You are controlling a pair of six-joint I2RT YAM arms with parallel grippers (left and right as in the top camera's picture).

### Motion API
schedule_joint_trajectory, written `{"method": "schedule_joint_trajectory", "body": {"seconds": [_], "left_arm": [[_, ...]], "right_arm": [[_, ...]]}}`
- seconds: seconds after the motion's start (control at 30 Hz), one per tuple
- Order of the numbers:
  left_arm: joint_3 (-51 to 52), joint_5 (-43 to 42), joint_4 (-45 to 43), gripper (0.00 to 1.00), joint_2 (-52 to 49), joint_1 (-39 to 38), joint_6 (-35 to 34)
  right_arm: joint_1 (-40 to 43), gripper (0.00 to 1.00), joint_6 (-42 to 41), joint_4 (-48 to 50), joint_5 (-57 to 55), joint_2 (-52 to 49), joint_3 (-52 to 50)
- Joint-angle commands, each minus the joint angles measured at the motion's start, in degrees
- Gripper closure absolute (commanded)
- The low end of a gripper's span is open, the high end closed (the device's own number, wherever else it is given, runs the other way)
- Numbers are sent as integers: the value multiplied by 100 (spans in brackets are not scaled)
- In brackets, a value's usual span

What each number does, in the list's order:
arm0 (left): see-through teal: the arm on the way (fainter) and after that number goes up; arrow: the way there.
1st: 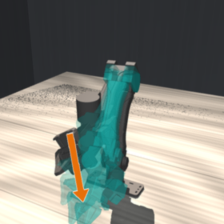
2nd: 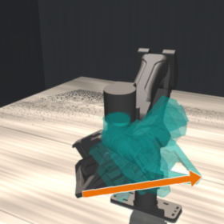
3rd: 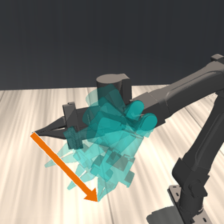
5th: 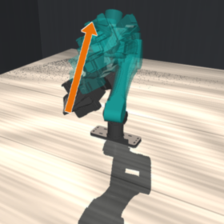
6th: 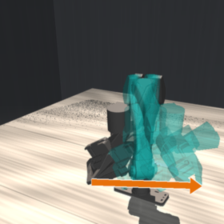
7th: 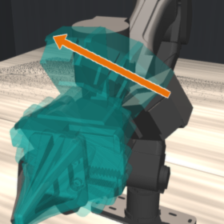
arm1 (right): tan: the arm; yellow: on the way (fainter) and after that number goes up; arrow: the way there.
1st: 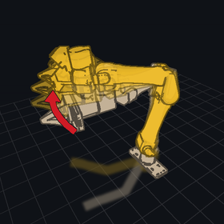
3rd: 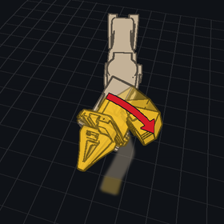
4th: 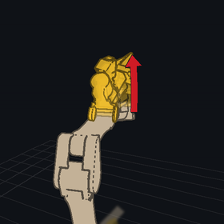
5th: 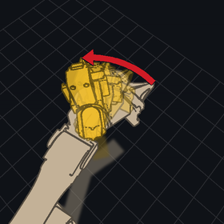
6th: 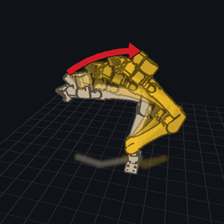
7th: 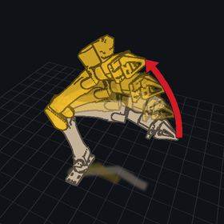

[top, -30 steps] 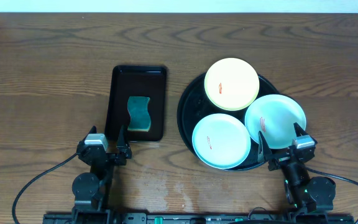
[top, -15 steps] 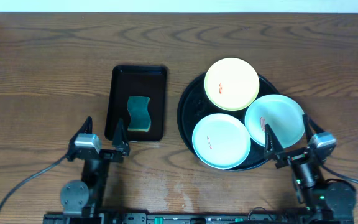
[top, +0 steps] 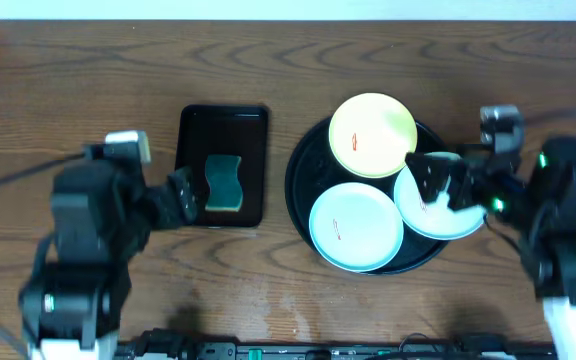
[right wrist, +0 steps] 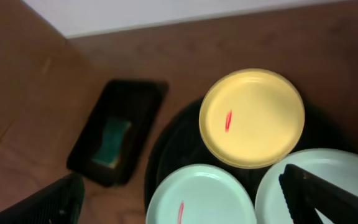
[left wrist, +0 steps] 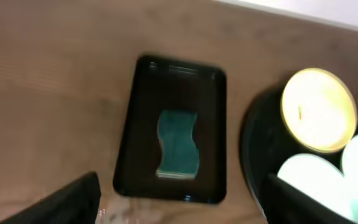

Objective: Clean dirty plates on tray and stack at the side
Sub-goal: 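Reach left gripper to the green sponge and right gripper to the mint plate rim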

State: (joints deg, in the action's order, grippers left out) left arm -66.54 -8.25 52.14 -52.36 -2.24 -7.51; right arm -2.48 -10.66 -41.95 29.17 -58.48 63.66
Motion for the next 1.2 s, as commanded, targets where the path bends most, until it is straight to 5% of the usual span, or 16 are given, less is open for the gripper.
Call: {"method": "schedule_joint_trajectory", "body": {"seconds": [0.0, 0.23, 0.6, 0.8, 1.17], "left_arm": [[-245, -37, 275, 17, -555, 28, -28], [-234, -955, 501, 18, -1193, 28, -219], [-197, -855, 457, 18, -2363, 28, -227], [-195, 205, 155, 18, -3268, 31, -614], [-195, -376, -970, 31, -4909, -120, -391]], "right_arm": [[68, 1, -37, -120, 295, -514, 339], [68, 1, 20, -363, 1217, -1043, 337], [57, 1, 13, -675, 767, -1128, 337], [50, 3, 160, -837, 568, -1128, 334], [-254, 10, 197, -1115, -184, -1128, 334]]}}
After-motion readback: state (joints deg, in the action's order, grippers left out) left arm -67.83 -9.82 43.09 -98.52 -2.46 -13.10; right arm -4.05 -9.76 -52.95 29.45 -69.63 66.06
